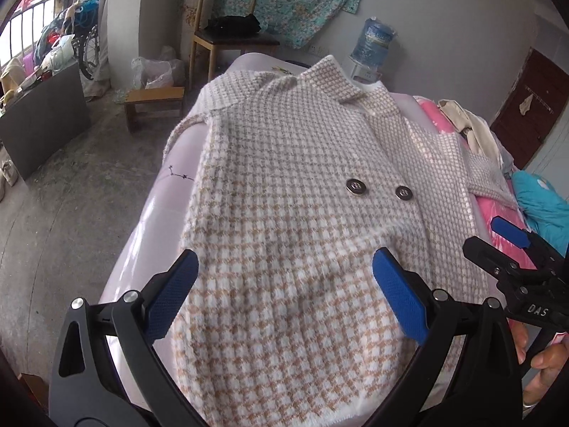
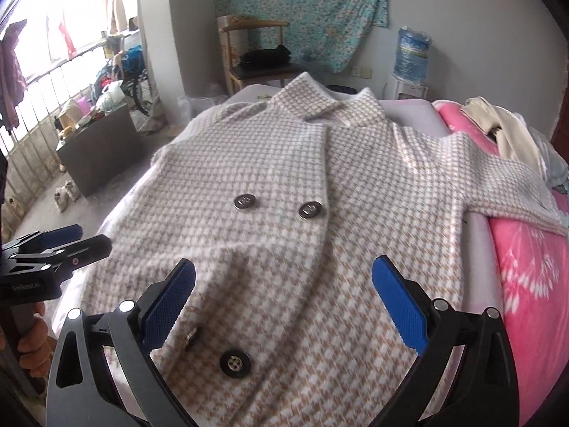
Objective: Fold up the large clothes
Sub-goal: 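Grasp the coat sleeve nearest the left tool and lift it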
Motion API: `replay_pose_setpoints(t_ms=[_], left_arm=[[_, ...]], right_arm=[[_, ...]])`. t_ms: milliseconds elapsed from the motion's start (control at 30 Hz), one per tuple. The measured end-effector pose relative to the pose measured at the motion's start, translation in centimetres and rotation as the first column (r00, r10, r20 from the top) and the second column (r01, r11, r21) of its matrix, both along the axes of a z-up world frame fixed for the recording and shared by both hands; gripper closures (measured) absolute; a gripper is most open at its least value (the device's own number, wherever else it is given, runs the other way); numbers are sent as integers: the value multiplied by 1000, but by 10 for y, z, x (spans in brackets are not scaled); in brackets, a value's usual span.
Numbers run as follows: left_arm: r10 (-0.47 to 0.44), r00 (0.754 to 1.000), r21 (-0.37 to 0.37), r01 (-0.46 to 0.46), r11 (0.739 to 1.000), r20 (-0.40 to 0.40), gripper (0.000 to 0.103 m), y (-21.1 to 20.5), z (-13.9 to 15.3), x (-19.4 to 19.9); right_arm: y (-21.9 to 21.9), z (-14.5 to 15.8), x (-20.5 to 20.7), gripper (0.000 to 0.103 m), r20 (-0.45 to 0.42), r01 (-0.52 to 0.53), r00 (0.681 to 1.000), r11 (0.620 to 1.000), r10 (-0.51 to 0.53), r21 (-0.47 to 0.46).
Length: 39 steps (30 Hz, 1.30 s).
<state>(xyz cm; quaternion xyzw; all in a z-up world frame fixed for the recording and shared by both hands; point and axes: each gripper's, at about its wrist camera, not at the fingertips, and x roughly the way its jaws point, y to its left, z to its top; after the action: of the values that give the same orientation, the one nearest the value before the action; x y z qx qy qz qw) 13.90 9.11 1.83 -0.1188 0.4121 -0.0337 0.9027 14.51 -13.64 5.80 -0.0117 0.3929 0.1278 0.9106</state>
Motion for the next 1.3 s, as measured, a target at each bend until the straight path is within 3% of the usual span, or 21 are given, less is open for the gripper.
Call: replay_pose_setpoints(t_ms=[100, 200, 267, 333, 433, 567, 700, 900, 1100, 1167, 1200, 1267, 1300], left_arm=[[69, 997, -18, -68, 998, 42, 8, 29, 9, 21], [176, 983, -122, -170, 978, 42, 8, 76, 9, 50], [244, 969, -214, -244, 946, -24, 8, 112, -3, 77], [271, 955, -334, -295, 895, -116, 8, 149, -25, 106], [271, 918, -497, -386, 777, -289, 8, 196, -74, 143], [219, 844, -651, -521, 552, -489, 8, 228, -148, 161], [89, 827, -764, -549, 338, -555, 8, 228, -212, 170], [16, 824, -813, -562, 155, -567, 8, 222, -274, 202], [36, 789, -782, -613, 113, -613, 13, 226, -299, 218], [41, 775, -769, -631, 103, -630, 32, 231, -301, 221], [46, 766, -760, -642, 97, -641, 37, 234, -302, 221], [64, 756, -749, -655, 104, -652, 57, 240, -302, 223], [78, 751, -743, -660, 109, -656, 61, 242, -302, 221]], right_arm=[[7, 7, 24, 6, -29, -71, 997, 997, 72, 26], [15, 10, 51, 6, -73, -126, 989, 991, 130, 52], [24, 8, 67, 6, -88, -155, 983, 987, 159, 47], [33, 3, 81, 6, -94, -171, 980, 985, 173, 24], [48, -13, 100, 6, -127, -194, 973, 981, 193, 5], [71, -37, 116, 6, -185, -212, 961, 977, 206, -14], [84, -57, 127, 6, -242, -218, 949, 975, 204, -32], [94, -61, 138, 6, -258, -204, 948, 978, 184, -50], [90, -61, 147, 6, -264, -176, 953, 982, 151, -72], [89, -61, 148, 6, -261, -167, 955, 983, 141, -82], [88, -61, 150, 6, -259, -164, 956, 983, 137, -84], [86, -62, 152, 6, -257, -153, 958, 984, 125, -89], [85, -62, 153, 6, -257, -147, 959, 985, 120, -87]])
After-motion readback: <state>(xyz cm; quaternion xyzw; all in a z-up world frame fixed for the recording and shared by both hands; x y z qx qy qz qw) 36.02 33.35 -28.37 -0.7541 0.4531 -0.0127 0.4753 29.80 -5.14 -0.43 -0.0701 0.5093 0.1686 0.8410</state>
